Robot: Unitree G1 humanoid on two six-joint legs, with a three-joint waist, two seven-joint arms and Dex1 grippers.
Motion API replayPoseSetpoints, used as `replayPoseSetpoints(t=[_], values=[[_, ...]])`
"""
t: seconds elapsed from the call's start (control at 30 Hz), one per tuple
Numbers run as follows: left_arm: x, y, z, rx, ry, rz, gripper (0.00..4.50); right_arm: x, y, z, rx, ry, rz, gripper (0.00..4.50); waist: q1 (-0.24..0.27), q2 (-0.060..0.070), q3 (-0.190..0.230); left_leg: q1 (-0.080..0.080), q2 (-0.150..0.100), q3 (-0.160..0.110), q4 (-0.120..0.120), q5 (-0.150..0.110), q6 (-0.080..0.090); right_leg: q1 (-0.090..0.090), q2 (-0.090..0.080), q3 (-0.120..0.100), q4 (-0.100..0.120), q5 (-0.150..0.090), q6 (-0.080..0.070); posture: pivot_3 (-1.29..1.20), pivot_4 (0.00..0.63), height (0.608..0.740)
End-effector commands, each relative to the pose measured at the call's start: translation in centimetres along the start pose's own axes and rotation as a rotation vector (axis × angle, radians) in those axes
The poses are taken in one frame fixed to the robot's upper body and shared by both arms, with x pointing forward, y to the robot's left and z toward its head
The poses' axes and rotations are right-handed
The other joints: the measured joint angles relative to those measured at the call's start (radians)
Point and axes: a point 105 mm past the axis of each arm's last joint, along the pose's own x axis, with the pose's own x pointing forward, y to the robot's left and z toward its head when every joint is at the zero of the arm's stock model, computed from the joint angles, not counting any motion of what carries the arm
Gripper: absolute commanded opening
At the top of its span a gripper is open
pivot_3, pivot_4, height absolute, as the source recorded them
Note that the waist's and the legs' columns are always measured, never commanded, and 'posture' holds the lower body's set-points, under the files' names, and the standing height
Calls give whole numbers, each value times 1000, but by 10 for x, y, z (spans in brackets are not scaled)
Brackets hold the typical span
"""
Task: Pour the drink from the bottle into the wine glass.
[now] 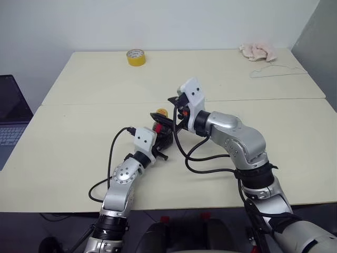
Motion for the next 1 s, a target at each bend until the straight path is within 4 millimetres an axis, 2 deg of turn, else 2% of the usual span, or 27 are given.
replayPoseSetpoints(t=[0.03, 0.13, 0.33, 0.37, 0.5, 0.7, 0.8, 1.0], values=[[0, 3, 9, 28, -34, 5, 738, -6, 0, 16, -27, -69, -3, 4326, 0, 0, 0, 0, 0, 0, 0, 0, 0, 0, 0, 0, 0, 0, 0, 0, 150, 740], [-1, 3, 9, 28, -34, 8, 738, -6, 1, 16, -27, -71, 3, 3577, 0, 0, 0, 0, 0, 0, 0, 0, 0, 0, 0, 0, 0, 0, 0, 0, 150, 740], [-1, 4, 9, 29, -33, 13, 738, -7, 2, 15, -32, -68, 9, 1475, 0, 0, 0, 0, 0, 0, 0, 0, 0, 0, 0, 0, 0, 0, 0, 0, 150, 740], [-1, 4, 9, 29, -33, 13, 738, -7, 2, 15, -33, -68, 9, 1276, 0, 0, 0, 0, 0, 0, 0, 0, 0, 0, 0, 0, 0, 0, 0, 0, 150, 740], [0, 4, 9, 28, -34, 12, 738, -7, 3, 16, -41, -79, 14, 1278, 0, 0, 0, 0, 0, 0, 0, 0, 0, 0, 0, 0, 0, 0, 0, 0, 150, 740], [0, 4, 9, 27, -33, 9, 720, -17, 14, 35, -88, -214, 89, 1278, 0, 0, 0, 0, 0, 0, 0, 0, 0, 0, 0, 0, 0, 0, 0, 0, 150, 740], [0, 5, 8, 27, -31, 10, 697, -22, 8, 40, -25, -262, 81, 1278, 0, 0, 0, 0, 0, 0, 0, 0, 0, 0, 0, 0, 0, 0, 0, 0, 150, 740], [-1, 5, 8, 28, -31, 11, 688, -34, 23, 50, 66, -338, 206, 1264, 0, 0, 0, 0, 0, 0, 0, 0, 0, 0, 0, 0, 0, 0, 0, 0, 150, 740]])
